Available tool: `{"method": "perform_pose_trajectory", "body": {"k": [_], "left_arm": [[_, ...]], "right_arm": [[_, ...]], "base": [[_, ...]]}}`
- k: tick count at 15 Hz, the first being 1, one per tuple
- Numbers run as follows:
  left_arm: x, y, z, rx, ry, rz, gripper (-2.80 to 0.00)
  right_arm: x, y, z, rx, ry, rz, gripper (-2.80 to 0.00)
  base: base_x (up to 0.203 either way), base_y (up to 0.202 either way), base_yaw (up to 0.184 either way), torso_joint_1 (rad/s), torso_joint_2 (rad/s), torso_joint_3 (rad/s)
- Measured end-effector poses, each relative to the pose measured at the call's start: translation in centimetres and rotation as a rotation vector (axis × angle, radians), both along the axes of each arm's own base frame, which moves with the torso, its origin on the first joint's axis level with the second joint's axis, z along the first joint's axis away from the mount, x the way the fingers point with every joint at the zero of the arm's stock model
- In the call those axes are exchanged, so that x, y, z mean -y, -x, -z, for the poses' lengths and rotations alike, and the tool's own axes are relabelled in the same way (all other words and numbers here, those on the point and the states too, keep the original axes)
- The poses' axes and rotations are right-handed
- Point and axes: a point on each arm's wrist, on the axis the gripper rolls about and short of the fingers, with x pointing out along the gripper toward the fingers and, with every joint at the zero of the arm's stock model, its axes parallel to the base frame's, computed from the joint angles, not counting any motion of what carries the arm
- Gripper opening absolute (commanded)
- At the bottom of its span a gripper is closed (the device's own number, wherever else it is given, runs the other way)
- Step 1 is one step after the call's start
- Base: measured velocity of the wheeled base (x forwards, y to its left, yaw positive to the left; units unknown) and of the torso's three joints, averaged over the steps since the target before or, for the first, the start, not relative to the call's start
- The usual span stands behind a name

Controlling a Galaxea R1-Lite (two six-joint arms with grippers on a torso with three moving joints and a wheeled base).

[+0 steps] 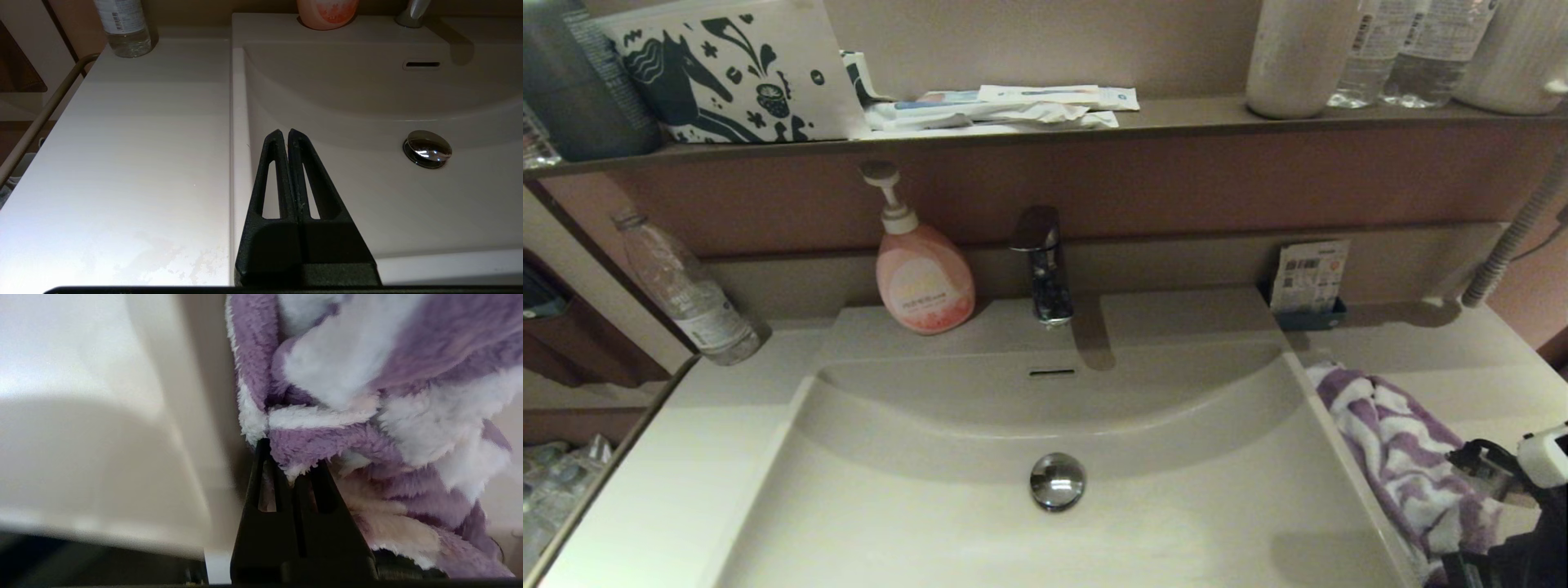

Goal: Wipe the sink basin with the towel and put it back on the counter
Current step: Wipe the sink

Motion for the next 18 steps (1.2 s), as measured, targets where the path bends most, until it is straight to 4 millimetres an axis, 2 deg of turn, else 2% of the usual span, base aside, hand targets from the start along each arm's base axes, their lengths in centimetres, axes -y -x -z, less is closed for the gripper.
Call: {"method": "perform_pose_trajectory", "body": {"k": [5,9,13,18], "left_arm": [[0.0,0.0,0.0,-0.001,0.000,0.000,-2.80],[0.0,0.0,0.0,-0.001,0.000,0.001,-2.80],[0.0,0.0,0.0,0.000,0.000,0.001,-2.80],[0.0,0.0,0.0,-0.001,0.000,0.000,-2.80]], "right_arm": [[1.2,2.7,-1.7,0.068,-0.042,0.000,-2.80],[2.9,3.1,-3.2,0.194,-0.029,0.139,-2.80],[4.6,2.5,-5.4,0.323,0.016,0.298,-2.80],[7.9,0.3,-9.2,0.465,0.097,0.505,-2.80]], "base": [[0.000,0.000,0.000,0.000,0.00,0.000],[0.000,0.000,0.000,0.000,0.00,0.000],[0.000,0.000,0.000,0.000,0.00,0.000],[0.000,0.000,0.000,0.000,0.00,0.000]]}}
